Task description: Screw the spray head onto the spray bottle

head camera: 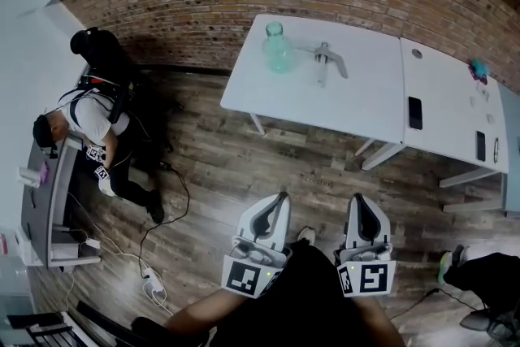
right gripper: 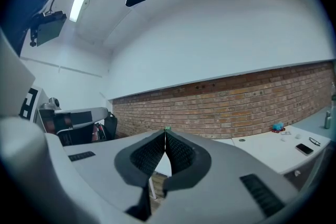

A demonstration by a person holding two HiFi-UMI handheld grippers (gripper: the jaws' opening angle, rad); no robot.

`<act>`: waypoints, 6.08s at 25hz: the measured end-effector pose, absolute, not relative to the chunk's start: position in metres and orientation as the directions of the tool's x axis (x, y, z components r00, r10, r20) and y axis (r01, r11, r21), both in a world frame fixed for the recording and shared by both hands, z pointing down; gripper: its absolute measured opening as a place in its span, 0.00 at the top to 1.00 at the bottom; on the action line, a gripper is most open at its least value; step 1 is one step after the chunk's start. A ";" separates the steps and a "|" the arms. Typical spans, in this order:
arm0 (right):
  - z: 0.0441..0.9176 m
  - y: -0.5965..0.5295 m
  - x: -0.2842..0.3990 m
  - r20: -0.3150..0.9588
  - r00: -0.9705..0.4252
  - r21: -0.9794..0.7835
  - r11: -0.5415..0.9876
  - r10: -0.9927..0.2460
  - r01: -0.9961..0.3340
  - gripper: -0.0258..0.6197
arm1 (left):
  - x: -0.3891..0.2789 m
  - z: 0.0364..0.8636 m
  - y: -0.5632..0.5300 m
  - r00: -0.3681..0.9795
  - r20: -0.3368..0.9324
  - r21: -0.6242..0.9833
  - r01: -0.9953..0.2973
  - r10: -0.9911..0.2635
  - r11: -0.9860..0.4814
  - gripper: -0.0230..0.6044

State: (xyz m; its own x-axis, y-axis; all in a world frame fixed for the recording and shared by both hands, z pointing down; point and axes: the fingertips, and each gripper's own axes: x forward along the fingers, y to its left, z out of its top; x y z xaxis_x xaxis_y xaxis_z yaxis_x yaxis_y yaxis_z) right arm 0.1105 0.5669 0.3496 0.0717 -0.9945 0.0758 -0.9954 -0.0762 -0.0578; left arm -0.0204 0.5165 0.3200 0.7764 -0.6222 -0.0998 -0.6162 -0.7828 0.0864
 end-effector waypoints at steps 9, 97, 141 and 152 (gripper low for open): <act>0.380 0.576 0.138 0.135 0.059 -0.113 -0.075 -0.989 -0.991 0.95 | -0.009 0.330 0.515 0.735 -0.081 0.071 -0.670 -0.674 -0.739 0.96; 0.385 0.201 0.102 0.188 -0.042 0.031 0.048 -0.981 -0.998 0.95 | -0.019 0.394 0.180 0.711 0.063 0.222 -0.694 -0.701 -0.684 0.96; 0.418 0.070 0.295 0.134 -0.164 -0.033 0.161 -0.977 -0.986 0.95 | 0.134 0.410 0.053 0.604 0.074 0.037 -0.797 -0.794 -0.603 0.96; 0.387 0.048 0.294 0.103 -0.164 0.013 0.166 -0.981 -0.986 0.95 | 0.139 0.434 0.011 0.598 0.100 0.042 -0.801 -0.795 -0.598 0.96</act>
